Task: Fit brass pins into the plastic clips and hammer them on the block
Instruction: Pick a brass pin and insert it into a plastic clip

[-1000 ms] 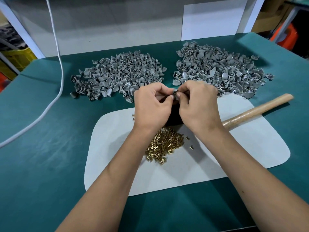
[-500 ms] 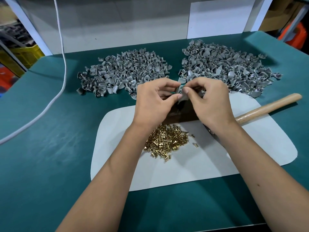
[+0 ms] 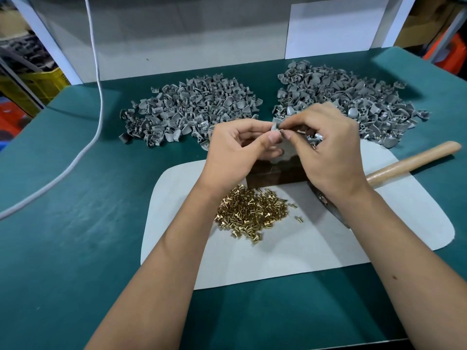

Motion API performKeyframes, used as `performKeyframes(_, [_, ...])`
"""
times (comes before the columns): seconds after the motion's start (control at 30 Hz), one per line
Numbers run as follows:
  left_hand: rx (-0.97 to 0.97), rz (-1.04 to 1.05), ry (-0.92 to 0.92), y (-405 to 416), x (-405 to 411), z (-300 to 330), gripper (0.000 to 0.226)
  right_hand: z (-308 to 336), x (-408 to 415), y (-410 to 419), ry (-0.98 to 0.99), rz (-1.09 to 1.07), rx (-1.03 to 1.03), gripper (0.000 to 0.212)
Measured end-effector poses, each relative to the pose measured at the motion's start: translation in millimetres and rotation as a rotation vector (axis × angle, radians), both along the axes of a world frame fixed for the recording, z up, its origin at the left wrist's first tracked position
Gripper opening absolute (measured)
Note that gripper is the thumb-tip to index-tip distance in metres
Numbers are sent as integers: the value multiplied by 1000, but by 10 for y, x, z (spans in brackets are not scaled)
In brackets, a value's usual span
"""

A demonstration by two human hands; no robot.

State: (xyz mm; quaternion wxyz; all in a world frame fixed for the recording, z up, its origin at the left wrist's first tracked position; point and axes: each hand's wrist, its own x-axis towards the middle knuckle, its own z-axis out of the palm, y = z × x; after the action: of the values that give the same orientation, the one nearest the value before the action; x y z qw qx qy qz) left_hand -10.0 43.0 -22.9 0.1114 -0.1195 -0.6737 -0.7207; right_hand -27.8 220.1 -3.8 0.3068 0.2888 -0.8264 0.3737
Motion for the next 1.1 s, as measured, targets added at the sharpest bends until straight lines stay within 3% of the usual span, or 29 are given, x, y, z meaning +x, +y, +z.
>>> performKeyframes(0.2, [23,24,-61,8,-19,-1,17,-7,-4,-23,12,19,-5,7])
performKeyframes(0.43, [111,-45,5,-14,-18,-17,29,2,16,-33,-63,37,-55,7])
performKeyframes(0.8, [52,-1,8,-17,1,6,28,20,25,-52,-275,36,-103,5])
performKeyframes(1.1, [-71,99,-1,57,16,2,30,5,9,-68,-312,-29,-43,6])
